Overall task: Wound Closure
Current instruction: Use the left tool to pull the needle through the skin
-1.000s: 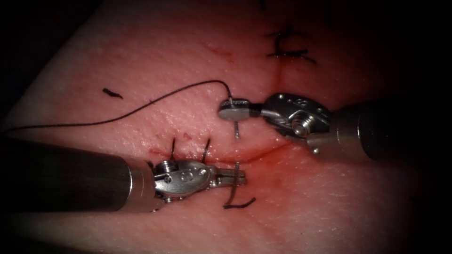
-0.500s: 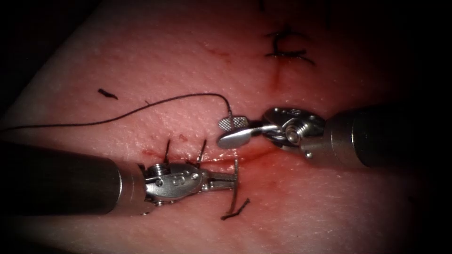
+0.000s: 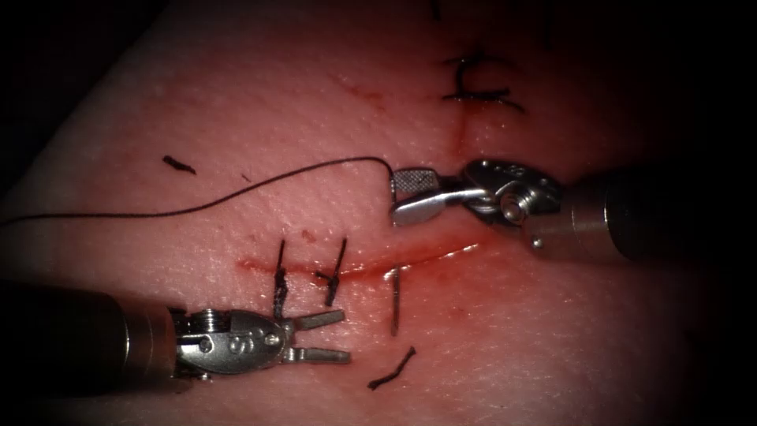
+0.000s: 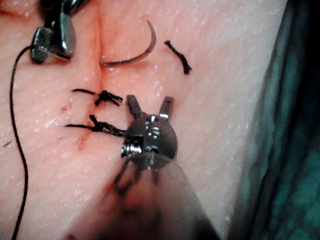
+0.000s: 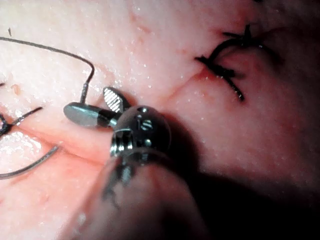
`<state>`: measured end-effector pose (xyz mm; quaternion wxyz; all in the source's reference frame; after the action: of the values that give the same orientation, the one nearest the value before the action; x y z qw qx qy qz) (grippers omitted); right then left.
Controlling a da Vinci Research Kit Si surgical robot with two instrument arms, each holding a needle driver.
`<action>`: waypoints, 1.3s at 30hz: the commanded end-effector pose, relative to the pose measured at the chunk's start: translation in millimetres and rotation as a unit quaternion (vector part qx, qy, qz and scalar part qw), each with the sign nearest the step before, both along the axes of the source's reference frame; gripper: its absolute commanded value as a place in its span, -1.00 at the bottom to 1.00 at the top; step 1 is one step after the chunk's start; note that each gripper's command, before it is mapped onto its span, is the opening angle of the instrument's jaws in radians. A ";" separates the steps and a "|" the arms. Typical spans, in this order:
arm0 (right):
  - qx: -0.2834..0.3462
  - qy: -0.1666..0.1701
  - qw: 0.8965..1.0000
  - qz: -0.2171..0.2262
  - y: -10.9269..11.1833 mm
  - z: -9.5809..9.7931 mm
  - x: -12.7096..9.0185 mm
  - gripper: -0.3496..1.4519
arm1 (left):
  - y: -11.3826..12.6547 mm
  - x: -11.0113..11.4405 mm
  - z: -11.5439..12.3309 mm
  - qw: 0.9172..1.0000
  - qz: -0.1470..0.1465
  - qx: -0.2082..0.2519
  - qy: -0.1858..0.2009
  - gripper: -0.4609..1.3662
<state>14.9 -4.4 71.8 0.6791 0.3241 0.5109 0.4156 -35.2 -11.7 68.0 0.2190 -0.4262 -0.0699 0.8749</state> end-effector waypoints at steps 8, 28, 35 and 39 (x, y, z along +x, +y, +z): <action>-0.003 0.003 1.000 -0.002 -0.7 0.2 0.0 0.67 | 2.6 -2.2 -0.3 0.998 -0.019 -0.045 -0.026 0.01; -0.010 0.003 1.000 -0.004 -2.1 1.1 -0.1 0.58 | 6.1 -7.0 -0.8 0.995 -0.050 -0.065 -0.053 0.08; -0.011 0.003 1.000 -0.004 -2.4 1.2 -0.2 0.56 | 6.4 -7.7 -0.7 0.995 -0.050 -0.067 -0.051 -0.08; -0.011 0.003 1.000 -0.005 -2.5 1.1 -0.3 0.55 | 6.5 -8.2 -0.6 0.995 -0.050 -0.066 -0.054 -0.19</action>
<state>14.6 -7.0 73.0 0.6831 0.3199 0.5161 0.4058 -43.6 -5.2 67.4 0.2302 -0.4890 -0.0008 0.8414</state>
